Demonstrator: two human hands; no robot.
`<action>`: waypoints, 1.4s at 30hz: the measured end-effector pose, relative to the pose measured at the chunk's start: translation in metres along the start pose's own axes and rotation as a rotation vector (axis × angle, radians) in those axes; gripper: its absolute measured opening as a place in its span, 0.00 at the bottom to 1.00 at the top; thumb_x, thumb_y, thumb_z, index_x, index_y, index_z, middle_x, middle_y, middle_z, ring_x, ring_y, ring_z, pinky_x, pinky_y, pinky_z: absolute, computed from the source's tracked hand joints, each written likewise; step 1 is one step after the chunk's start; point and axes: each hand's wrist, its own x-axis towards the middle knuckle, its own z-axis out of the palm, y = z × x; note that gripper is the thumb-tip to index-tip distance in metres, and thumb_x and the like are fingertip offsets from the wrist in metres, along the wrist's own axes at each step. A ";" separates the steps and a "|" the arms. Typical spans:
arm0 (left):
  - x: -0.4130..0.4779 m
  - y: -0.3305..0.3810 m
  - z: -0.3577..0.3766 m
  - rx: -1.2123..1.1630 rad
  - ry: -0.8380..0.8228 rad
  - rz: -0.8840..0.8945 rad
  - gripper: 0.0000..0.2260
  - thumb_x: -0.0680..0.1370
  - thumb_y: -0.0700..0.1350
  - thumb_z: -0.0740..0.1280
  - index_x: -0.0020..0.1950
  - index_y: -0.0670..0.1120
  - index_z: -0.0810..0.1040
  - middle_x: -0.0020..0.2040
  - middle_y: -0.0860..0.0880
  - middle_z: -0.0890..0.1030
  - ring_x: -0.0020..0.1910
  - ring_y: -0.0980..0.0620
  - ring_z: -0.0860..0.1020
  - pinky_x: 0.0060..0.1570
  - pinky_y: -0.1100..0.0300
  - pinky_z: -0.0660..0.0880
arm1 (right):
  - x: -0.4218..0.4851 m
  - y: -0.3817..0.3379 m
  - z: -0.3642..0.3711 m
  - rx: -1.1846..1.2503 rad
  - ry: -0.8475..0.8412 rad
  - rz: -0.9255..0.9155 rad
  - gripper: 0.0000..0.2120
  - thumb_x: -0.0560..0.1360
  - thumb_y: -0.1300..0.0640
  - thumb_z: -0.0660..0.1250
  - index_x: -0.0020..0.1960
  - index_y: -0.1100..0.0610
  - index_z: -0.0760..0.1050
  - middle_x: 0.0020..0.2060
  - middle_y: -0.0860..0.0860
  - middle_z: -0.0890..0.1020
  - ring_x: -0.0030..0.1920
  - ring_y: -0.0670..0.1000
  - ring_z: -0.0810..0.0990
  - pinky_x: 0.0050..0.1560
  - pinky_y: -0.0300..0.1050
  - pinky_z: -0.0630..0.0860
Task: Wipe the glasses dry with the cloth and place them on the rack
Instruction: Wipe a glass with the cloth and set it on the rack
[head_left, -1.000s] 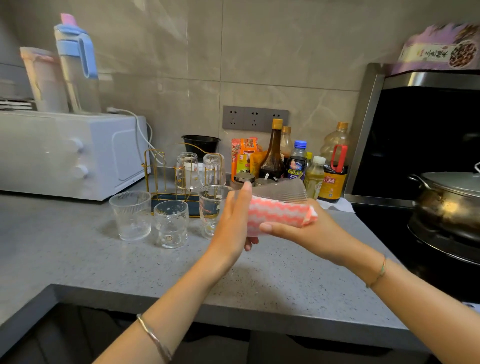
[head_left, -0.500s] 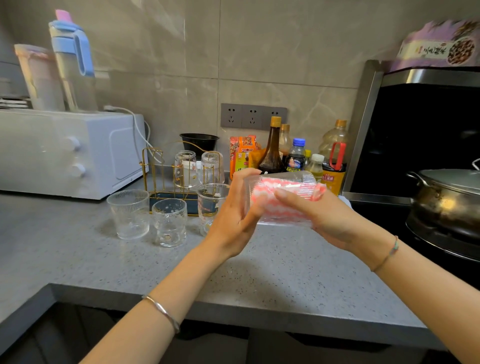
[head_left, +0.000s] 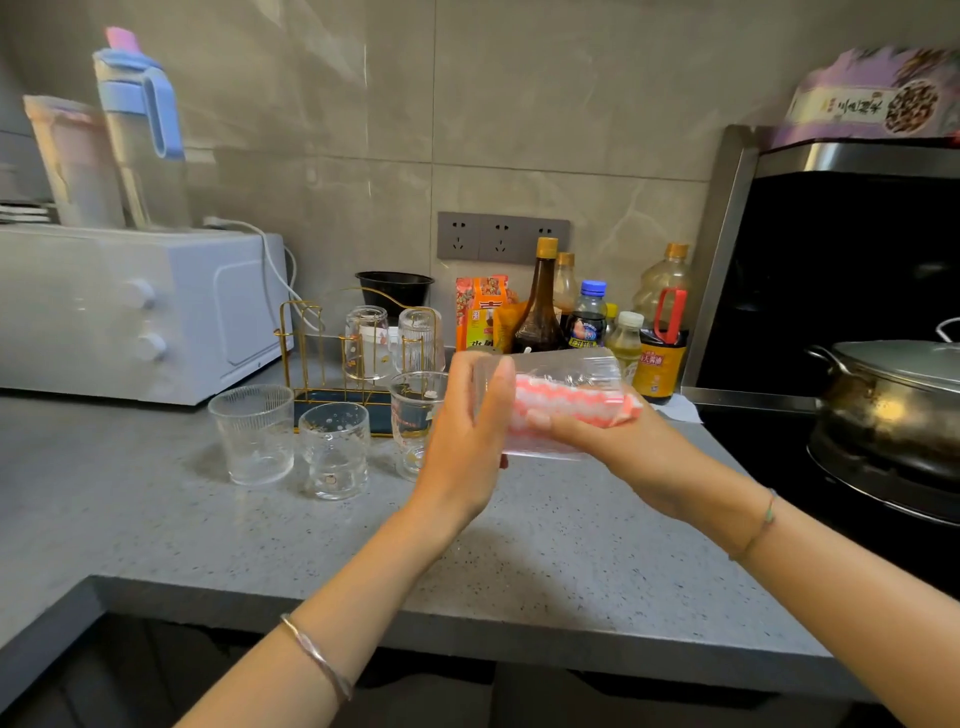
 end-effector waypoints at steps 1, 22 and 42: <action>-0.001 -0.001 -0.001 0.056 0.004 0.096 0.16 0.78 0.66 0.55 0.53 0.56 0.68 0.36 0.51 0.75 0.34 0.49 0.75 0.31 0.58 0.73 | 0.000 -0.001 -0.001 0.064 -0.004 0.019 0.13 0.64 0.49 0.70 0.49 0.48 0.81 0.45 0.43 0.86 0.47 0.40 0.83 0.49 0.32 0.76; 0.010 0.008 -0.003 -0.055 -0.180 -0.461 0.40 0.76 0.70 0.39 0.73 0.45 0.68 0.51 0.45 0.82 0.32 0.56 0.77 0.25 0.66 0.70 | -0.002 -0.007 0.001 -0.280 0.045 -0.185 0.08 0.71 0.60 0.71 0.42 0.47 0.78 0.27 0.33 0.80 0.30 0.33 0.78 0.32 0.24 0.70; -0.001 -0.011 -0.010 0.189 -0.186 0.207 0.30 0.70 0.77 0.47 0.67 0.65 0.59 0.67 0.65 0.67 0.53 0.64 0.74 0.39 0.65 0.74 | -0.003 -0.005 -0.007 0.159 0.037 0.039 0.15 0.65 0.53 0.72 0.51 0.54 0.81 0.44 0.49 0.86 0.46 0.46 0.85 0.46 0.34 0.80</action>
